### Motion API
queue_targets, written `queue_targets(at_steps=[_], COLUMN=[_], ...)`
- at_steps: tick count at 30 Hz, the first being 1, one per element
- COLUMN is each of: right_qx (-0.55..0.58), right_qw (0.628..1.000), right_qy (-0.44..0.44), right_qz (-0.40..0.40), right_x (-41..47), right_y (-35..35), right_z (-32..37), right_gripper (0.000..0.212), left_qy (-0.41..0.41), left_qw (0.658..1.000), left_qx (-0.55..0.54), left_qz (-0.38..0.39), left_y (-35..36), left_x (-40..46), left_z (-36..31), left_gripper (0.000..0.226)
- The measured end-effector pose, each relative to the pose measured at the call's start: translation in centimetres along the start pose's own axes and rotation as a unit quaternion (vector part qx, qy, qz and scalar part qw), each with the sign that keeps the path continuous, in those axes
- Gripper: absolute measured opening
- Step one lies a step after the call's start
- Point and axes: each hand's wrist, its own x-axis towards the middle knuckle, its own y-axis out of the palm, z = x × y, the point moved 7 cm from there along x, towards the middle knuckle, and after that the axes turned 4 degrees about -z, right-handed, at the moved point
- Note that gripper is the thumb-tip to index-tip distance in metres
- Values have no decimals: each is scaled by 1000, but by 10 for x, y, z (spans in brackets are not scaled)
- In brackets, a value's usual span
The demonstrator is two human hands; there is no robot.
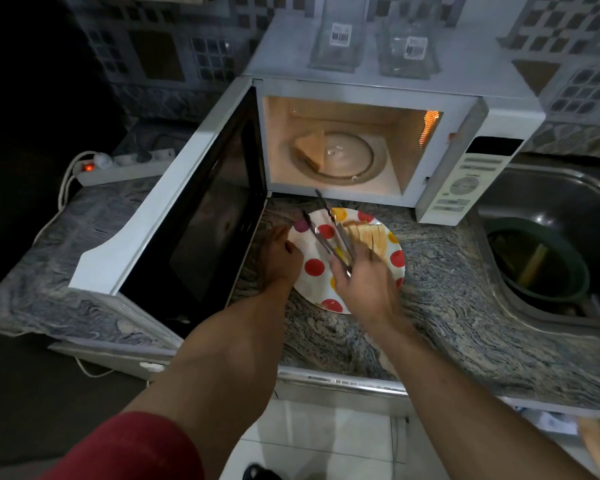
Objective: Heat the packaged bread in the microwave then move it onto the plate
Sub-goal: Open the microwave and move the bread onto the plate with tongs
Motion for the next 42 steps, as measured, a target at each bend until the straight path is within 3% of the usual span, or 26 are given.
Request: queue_targets(at_steps=[4,11,23,27,31,38,42], right_qx=[-68,-201,-232,-253,-171,51,65], right_qw=[997,979,972,967,984,982,979], right_qy=[-4,-14,5,1,24,173,184], right_qz=[-23,13,32,-28,45,60,55], right_x=[59,128,142,147,154,146,143], right_y=[-12,1,39,34,42,37,33], right_z=[25,41,48,48,34,10,-2], right_gripper=[48,33,28,26,25,39,44], left_qy=[18,21,18,21,23,19,14], left_qw=[1000,999,999,999,999,999,999], left_qx=[15,15,22,22,19,14,9], left_qz=[-20,-40,-39,-36,-44,-41,-30], left_y=[-2,-7,-3,-5,-8,-7,-6], left_x=[-1,-2,2,1,-1,-1,0], left_z=[-3,-6,0,-4,-5,-3,-5], left_gripper=[54,56,61,59,59,58,58])
